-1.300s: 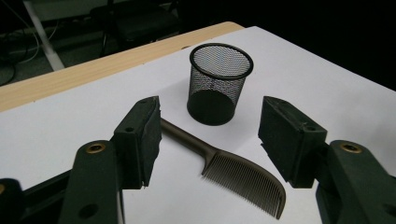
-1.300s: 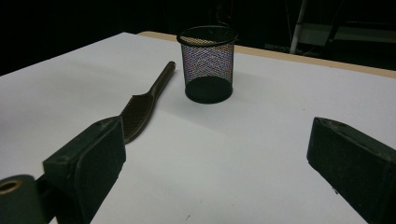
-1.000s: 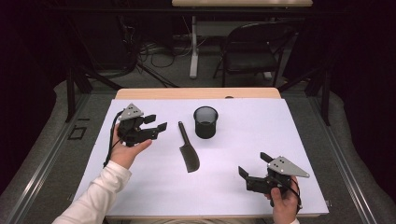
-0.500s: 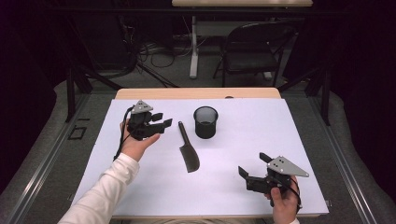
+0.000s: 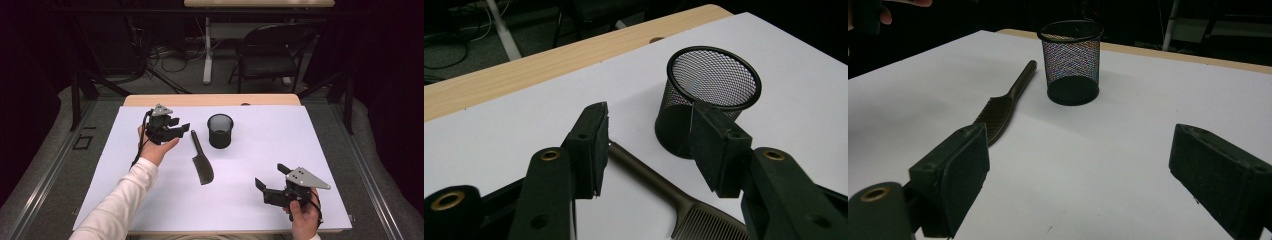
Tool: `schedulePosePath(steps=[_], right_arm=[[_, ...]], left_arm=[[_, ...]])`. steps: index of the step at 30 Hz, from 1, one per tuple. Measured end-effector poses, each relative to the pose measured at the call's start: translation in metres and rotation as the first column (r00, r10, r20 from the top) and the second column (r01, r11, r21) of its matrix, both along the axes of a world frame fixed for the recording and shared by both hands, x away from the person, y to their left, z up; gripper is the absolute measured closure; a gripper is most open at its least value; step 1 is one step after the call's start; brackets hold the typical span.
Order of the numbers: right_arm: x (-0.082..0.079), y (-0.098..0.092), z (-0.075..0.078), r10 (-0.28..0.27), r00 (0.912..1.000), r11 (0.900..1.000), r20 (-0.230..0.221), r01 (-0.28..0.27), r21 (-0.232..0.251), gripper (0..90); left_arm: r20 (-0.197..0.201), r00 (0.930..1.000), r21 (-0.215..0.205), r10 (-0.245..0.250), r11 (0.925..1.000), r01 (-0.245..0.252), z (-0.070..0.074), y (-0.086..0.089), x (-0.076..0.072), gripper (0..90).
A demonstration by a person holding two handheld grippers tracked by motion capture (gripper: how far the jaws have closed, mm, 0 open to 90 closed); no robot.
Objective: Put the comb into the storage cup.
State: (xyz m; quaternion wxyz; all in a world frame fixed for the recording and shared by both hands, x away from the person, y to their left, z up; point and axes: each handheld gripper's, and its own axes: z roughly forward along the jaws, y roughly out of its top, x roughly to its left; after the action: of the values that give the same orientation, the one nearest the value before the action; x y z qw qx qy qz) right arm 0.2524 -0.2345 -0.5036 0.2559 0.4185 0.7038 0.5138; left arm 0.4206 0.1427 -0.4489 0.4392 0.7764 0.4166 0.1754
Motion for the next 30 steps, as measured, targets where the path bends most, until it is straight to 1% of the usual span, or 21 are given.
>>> schedulePosePath(steps=[4,6,9,10,11,13,17,18,21,22,23,29,30], right_arm=[[0.001,0.000,-0.001,-0.001,1.0000,1.000,0.002,0.001,0.006,9.5],[0.001,0.000,-0.001,0.000,1.0000,1.000,0.000,0.000,0.005,9.6],[0.001,0.000,-0.001,0.000,1.0000,1.000,-0.002,0.000,0.005,9.7],[0.001,0.000,-0.001,-0.001,1.0000,1.000,-0.002,0.001,0.006,9.8],[0.001,0.000,-0.001,0.001,1.0000,1.000,-0.002,-0.001,0.007,9.8],[0.001,0.000,-0.001,0.001,1.0000,1.000,-0.003,-0.001,0.006,9.9],[0.001,0.000,-0.002,0.001,1.0000,1.000,-0.009,-0.001,0.012,10.1],[0.001,0.000,-0.002,0.003,1.0000,1.000,-0.005,-0.003,0.007,10.2],[0.001,0.000,-0.002,0.003,0.9999,1.000,-0.012,-0.003,0.007,10.5],[0.001,-0.001,-0.002,0.003,0.9999,1.000,-0.013,-0.003,0.006,10.9],[0.001,-0.001,-0.002,0.003,0.9999,1.000,-0.013,-0.003,0.006,10.9],[0.002,0.000,-0.003,0.005,0.9999,1.000,-0.015,-0.005,0.006,11.3],[0.002,0.000,-0.003,0.007,0.9998,1.000,-0.016,-0.006,0.008,11.3]], left_arm=[[-0.005,0.9999,0.006,0.013,0.9999,-0.013,-0.003,-0.004,0.004,50.3],[-0.010,0.9998,0.018,0.015,0.9997,-0.015,-0.004,-0.006,0.006,50.4],[-0.018,0.9996,0.019,0.023,0.9995,-0.023,-0.007,-0.008,0.009,51.8],[-0.018,0.9995,0.029,0.028,0.9992,-0.027,-0.009,-0.009,0.011,52.0],[-0.018,0.9993,0.042,0.033,0.9986,-0.032,-0.011,-0.009,0.013,54.0],[-0.015,0.9990,0.047,0.043,0.9980,-0.042,-0.013,-0.010,0.015,54.4],[-0.025,0.9984,0.061,0.050,0.9970,-0.048,-0.018,-0.011,0.019,57.8],[-0.025,0.9983,0.061,0.053,0.9969,-0.051,-0.019,-0.012,0.021,60.2],[-0.033,0.9978,0.063,0.057,0.9965,-0.055,-0.023,-0.013,0.025,62.2],[-0.034,0.9976,0.062,0.060,0.9964,-0.058,-0.024,-0.013,0.025,64.8],[-0.040,0.9972,0.056,0.062,0.9966,-0.060,-0.026,-0.013,0.026,64.8],[-0.062,0.9966,0.060,0.053,0.9970,-0.050,-0.035,-0.018,0.032,71.9],[-0.060,0.9969,0.065,0.051,0.9968,-0.047,-0.037,-0.019,0.033,73.0]])
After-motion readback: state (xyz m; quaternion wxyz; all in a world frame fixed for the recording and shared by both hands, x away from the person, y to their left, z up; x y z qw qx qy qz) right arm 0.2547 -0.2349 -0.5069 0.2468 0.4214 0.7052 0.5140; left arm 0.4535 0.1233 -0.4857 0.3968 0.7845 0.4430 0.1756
